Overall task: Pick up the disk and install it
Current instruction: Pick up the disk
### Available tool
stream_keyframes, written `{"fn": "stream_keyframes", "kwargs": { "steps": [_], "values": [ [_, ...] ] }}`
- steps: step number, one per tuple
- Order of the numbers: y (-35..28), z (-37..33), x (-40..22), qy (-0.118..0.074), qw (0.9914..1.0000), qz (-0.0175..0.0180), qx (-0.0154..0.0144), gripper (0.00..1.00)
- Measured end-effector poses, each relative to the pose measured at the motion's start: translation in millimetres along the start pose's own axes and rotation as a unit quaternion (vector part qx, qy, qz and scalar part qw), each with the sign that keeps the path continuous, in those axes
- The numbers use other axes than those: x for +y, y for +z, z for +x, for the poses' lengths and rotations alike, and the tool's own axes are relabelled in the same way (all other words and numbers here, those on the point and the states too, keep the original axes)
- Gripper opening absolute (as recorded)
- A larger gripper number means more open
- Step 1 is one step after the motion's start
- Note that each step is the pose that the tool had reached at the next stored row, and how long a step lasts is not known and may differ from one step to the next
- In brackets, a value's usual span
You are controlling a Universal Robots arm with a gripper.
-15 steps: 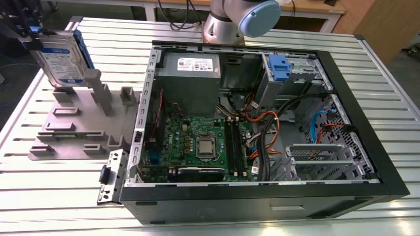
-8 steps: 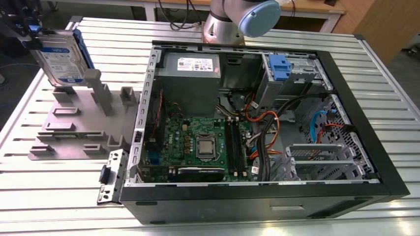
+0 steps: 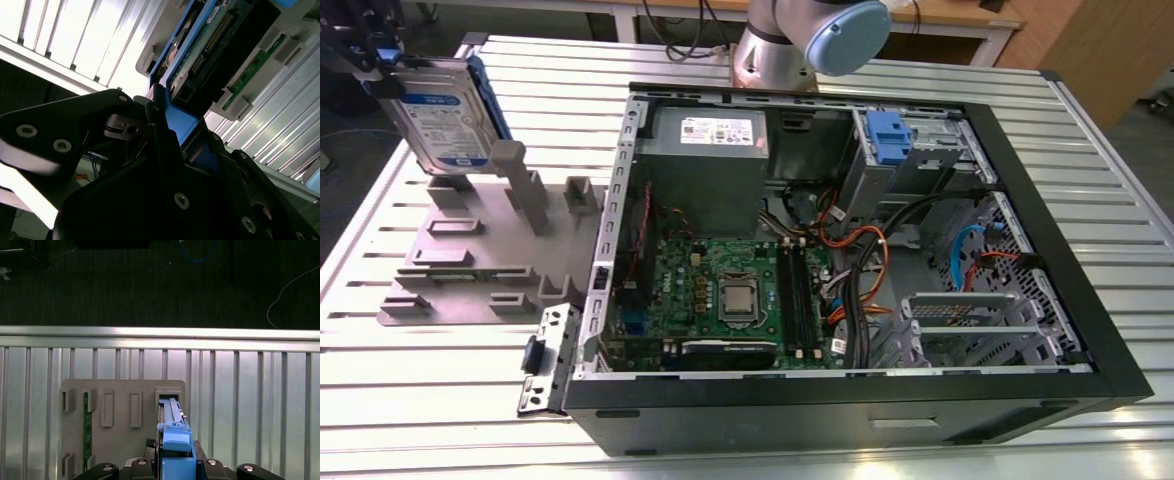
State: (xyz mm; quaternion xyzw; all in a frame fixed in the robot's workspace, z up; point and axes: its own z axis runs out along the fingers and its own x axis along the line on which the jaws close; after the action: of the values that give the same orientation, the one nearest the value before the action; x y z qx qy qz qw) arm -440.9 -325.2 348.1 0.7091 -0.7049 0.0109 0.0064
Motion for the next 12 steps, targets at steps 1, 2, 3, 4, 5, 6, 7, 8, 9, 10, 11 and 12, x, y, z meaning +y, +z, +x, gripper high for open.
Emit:
{"fn": "stream_keyframes", "kwargs": {
  "steps": [1,2,3,4,5,6,7,8,9,10,11,12],
  "values": [
    [-0.4,0.0,0.0,0.0,1.0,0.0,0.0,0.36],
    [-0.8,0.0,0.0,0.0,1.0,0.0,0.0,0.36],
    [-1.2,0.0,0.0,0.0,1.0,0.0,0.0,0.36],
    [-1.7,0.0,0.0,0.0,1.0,0.0,0.0,0.36],
    [-2.0,0.1,0.0,0.0,1.0,0.0,0.0,0.36],
    [-2.3,0.1,0.0,0.0,1.0,0.0001,0.0,0.36],
    [-2.5,0.1,0.0,0.0,1.0,0.0001,0.0,0.36],
    [-2.9,0.1,0.0,0.0,1.0,0.0,0.0,0.36],
    [-2.9,0.1,0.0,0.0,1.0,0.0001,-0.0001,0.36],
    [-3.1,0.1,0.0,0.0,1.0,0.0001,0.0,0.36],
    [-3.2,0.1,0.0,0.0,1.0,0.0001,0.0,0.36],
    [-3.3,0.1,0.0,0.0,1.0,0.0001,0.0,0.36]
  ]
}}
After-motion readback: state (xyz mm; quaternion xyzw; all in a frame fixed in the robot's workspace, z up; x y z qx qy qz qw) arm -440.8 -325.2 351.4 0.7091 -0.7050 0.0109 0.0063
